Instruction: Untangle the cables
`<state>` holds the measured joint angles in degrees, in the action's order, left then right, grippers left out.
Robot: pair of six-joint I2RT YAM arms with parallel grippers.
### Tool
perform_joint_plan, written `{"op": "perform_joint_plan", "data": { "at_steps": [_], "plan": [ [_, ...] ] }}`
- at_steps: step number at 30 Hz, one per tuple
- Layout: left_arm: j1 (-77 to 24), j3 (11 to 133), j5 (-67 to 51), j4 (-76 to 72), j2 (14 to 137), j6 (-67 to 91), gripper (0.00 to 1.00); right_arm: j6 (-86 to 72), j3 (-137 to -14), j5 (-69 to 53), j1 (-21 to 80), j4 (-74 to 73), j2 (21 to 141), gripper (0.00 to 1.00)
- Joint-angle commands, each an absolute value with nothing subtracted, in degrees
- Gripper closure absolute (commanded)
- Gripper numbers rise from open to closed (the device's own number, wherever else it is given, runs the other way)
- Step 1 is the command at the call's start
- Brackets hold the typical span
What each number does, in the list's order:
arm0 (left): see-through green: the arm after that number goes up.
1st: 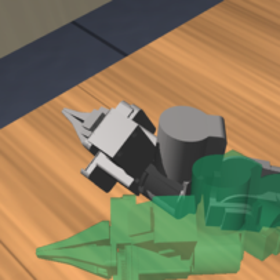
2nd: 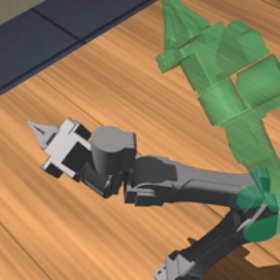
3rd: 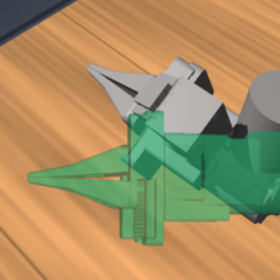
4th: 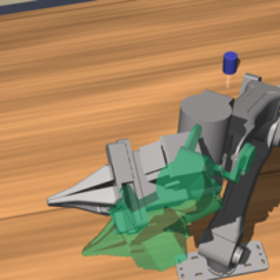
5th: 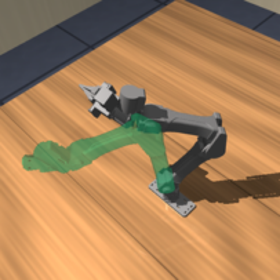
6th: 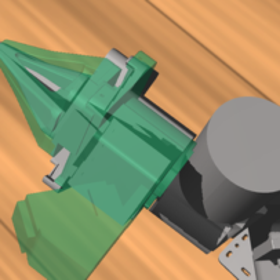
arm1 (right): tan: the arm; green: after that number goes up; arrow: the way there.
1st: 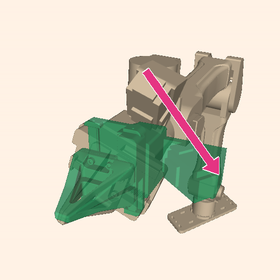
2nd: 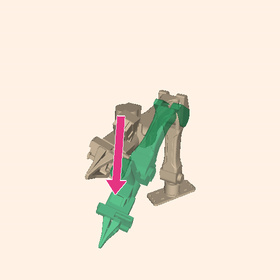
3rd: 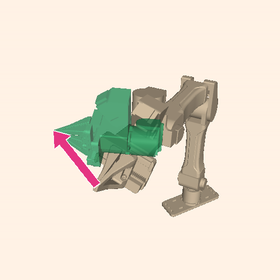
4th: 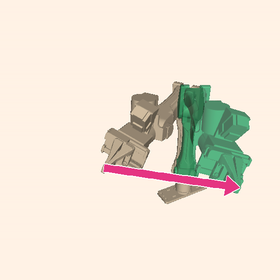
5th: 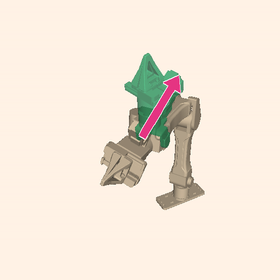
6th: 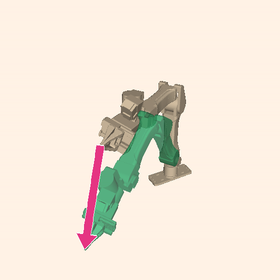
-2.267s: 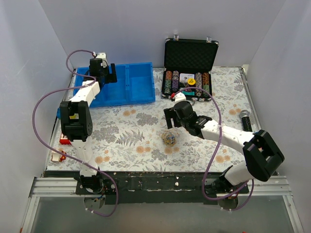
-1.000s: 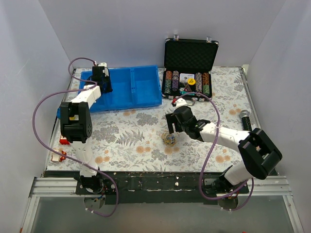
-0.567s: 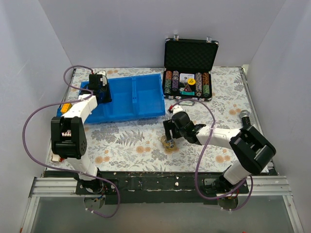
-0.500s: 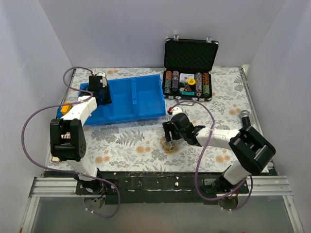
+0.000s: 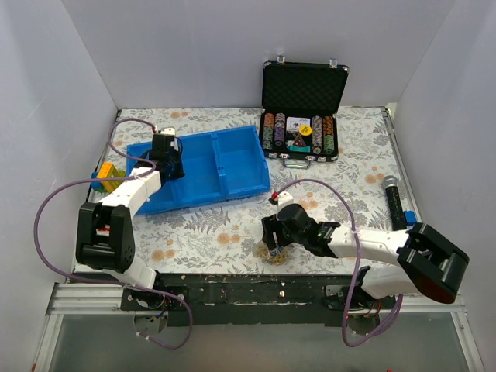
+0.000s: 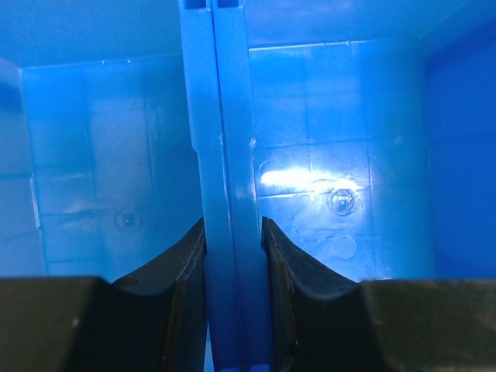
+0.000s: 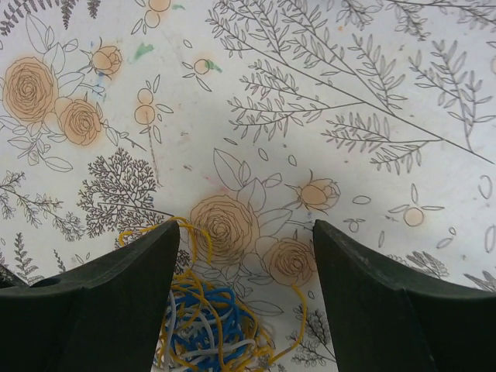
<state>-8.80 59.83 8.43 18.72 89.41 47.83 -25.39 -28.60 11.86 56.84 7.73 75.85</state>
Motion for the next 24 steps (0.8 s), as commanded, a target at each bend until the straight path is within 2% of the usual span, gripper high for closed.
{"op": "perform_joint_plan", "data": {
  "at_steps": [1,10,17,24],
  "plan": [
    [-14.67,58.28,-0.79,14.06,83.59,47.37,1.00,-27.33,-29.35,15.72,57.04,1.95,70.41,0.21],
    [-16.61,51.77,1.67,13.89,78.32,44.74,1.00,-20.49,-37.34,28.63,56.60,-5.27,61.26,0.16],
    [-17.14,49.13,0.79,15.38,74.19,44.03,1.00,-14.33,-46.75,29.10,50.46,-2.21,68.98,0.15],
    [-19.86,48.78,0.70,16.08,73.21,45.79,1.00,-13.80,-53.26,28.74,49.66,-3.16,78.39,0.17]
  ]
}}
